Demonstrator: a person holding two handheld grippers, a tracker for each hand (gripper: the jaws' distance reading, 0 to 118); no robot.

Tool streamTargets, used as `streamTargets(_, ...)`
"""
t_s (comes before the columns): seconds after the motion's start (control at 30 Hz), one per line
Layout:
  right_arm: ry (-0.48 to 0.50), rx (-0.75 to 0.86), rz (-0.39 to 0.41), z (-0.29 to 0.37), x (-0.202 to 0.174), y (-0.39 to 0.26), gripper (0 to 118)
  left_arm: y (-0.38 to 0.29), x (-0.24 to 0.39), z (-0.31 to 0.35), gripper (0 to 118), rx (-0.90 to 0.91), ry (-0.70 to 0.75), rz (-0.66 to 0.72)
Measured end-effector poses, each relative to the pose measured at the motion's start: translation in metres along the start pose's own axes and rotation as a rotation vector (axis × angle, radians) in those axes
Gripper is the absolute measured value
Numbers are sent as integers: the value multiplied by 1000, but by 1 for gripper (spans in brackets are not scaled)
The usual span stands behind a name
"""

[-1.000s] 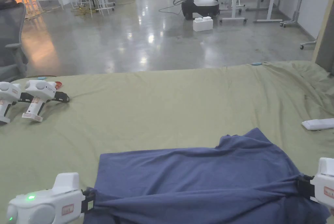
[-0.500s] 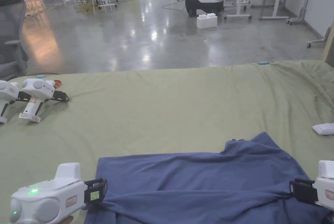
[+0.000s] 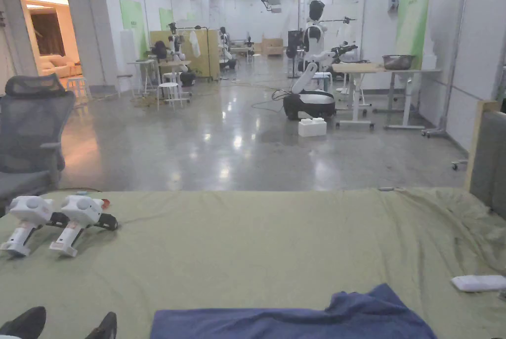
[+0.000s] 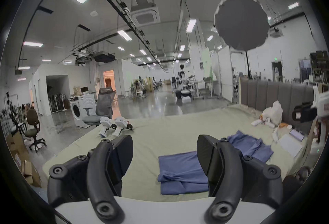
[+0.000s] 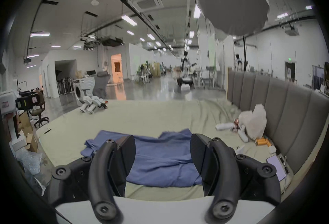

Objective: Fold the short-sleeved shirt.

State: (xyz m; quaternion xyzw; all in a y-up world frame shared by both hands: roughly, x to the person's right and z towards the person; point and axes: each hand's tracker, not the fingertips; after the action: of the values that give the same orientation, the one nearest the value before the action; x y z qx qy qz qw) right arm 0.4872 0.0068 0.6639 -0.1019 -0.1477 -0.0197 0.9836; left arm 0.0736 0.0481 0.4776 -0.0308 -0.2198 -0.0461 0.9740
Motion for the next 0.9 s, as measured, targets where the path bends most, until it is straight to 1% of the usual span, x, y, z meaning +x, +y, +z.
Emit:
streamTargets(0.03,-16,11,7,10,-8,2,62,4,3,13,72,16,-4,24)
streamTargets(0.07,-30,38,22,14,-14,2,56,6,6,23,64,29,-15,27)
streamTargets(0.1,-45,62,29,21,-21,2,45,9,10,37,47,67,-23,32)
streamTargets(0.13,-42,70,40,27,-27,2,38,11,13,45,36,95,-22,41)
streamTargets(0.17,-39,70,37,31,-31,2,32,12,16,53,28,103,-19,34)
streamTargets(0.2,-30,84,31,35,-33,2,22,14,19,62,21,120,-13,22)
streamTargets(0.27,-20,102,17,41,-40,2,5,14,22,71,10,135,-10,5)
streamTargets(0.3,-19,106,19,44,-44,3,2,14,24,74,2,143,-10,-14)
streamTargets(0.33,-23,120,22,47,-42,2,1,14,25,78,0,150,2,-24)
streamTargets(0.37,-21,135,26,50,-44,2,0,14,26,83,0,160,10,-28)
streamTargets(0.43,-25,133,37,52,-48,5,0,15,23,86,0,145,-22,-39)
streamTargets(0.57,-11,135,13,51,-45,4,0,14,19,84,0,110,-45,-26)
streamTargets(0.77,-2,129,-4,49,-35,3,0,14,16,76,0,99,-56,-29)
streamTargets(0.9,10,99,-24,44,-32,0,0,3,12,56,0,44,-78,20)
